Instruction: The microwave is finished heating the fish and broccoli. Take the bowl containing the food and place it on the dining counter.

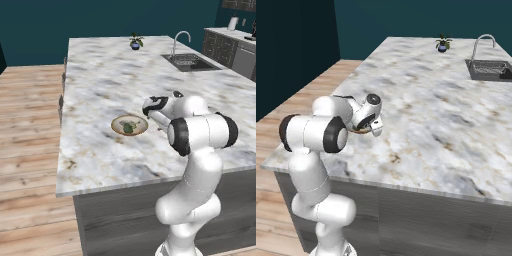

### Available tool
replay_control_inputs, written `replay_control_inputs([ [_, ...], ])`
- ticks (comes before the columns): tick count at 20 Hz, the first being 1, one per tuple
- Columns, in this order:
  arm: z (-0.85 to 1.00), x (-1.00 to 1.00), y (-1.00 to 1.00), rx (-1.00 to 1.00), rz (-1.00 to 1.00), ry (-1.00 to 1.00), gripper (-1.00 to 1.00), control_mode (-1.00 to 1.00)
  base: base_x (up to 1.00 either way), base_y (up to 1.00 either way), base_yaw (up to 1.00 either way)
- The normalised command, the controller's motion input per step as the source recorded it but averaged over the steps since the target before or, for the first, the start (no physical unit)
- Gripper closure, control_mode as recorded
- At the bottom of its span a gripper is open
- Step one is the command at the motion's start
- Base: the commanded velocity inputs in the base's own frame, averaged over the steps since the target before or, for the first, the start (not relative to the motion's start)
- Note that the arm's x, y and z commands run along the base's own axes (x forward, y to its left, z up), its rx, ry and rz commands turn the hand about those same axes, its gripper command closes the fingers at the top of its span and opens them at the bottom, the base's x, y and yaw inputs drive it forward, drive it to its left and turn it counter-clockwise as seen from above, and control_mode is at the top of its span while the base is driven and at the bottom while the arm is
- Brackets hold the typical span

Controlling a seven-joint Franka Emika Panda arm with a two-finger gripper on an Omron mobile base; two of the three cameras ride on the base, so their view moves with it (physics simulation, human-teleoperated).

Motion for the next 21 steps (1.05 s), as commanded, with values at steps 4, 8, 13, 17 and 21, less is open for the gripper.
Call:
replay_control_inputs([
  [4, 1.00, -1.00, 0.01, 0.00, -0.04, -0.01, -1.00, -1.00, 0.00, 0.00, 0.00],
  [8, 0.94, -1.00, 0.35, -0.06, 0.00, -0.05, -1.00, -1.00, 0.00, 0.00, 0.00],
  [13, 0.57, -1.00, 0.69, -0.23, 0.02, -0.14, -1.00, -1.00, 0.00, 0.00, 0.00],
  [17, 0.05, -1.00, 0.81, -0.33, 0.01, -0.26, -1.00, -1.00, 0.00, 0.00, 0.00],
  [21, 0.00, -1.00, 0.68, -0.27, 0.09, -0.34, -1.00, -1.00, 0.00, 0.00, 0.00],
])
